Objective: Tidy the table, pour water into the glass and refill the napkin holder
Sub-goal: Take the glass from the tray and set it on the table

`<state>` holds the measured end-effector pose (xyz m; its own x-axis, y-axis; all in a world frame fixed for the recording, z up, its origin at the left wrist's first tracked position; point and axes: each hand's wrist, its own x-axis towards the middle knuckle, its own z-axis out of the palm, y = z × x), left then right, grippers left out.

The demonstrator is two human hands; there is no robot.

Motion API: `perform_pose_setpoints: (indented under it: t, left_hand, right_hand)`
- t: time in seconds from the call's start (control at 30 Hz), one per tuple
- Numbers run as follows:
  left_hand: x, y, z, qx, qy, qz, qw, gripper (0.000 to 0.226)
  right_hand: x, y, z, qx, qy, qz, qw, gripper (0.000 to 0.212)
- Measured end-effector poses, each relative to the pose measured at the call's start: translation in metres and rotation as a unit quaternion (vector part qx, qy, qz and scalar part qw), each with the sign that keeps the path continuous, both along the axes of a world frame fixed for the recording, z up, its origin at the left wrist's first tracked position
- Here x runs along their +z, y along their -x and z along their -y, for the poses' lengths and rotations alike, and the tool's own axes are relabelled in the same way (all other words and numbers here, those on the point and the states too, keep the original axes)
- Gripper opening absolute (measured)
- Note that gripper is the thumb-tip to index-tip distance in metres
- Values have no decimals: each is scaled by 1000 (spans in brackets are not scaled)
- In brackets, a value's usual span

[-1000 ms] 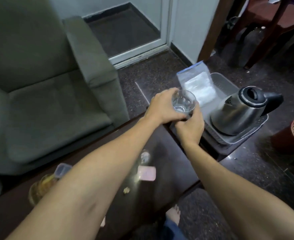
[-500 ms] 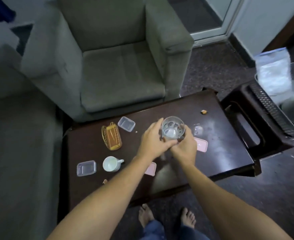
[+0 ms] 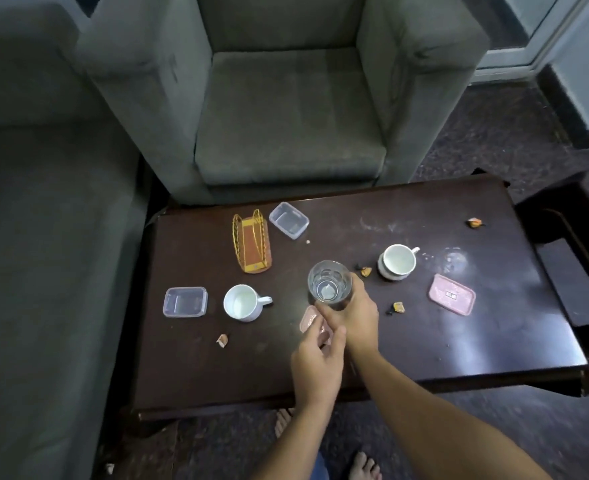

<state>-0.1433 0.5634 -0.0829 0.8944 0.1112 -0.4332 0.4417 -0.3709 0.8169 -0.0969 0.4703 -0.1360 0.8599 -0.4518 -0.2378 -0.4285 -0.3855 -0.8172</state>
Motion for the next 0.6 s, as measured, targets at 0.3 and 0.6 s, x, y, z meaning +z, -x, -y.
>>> perform_pose_setpoints:
  t: [0.3, 0.6]
  left_hand:
    - [-8, 3, 4, 16, 15, -10, 1000, 45]
    - [17, 4, 21, 48, -51, -3, 998, 33]
  right_hand:
    - [-23, -20, -6, -7, -3, 8, 1000, 68]
    - [7, 0, 1, -25, -54, -60, 996, 95]
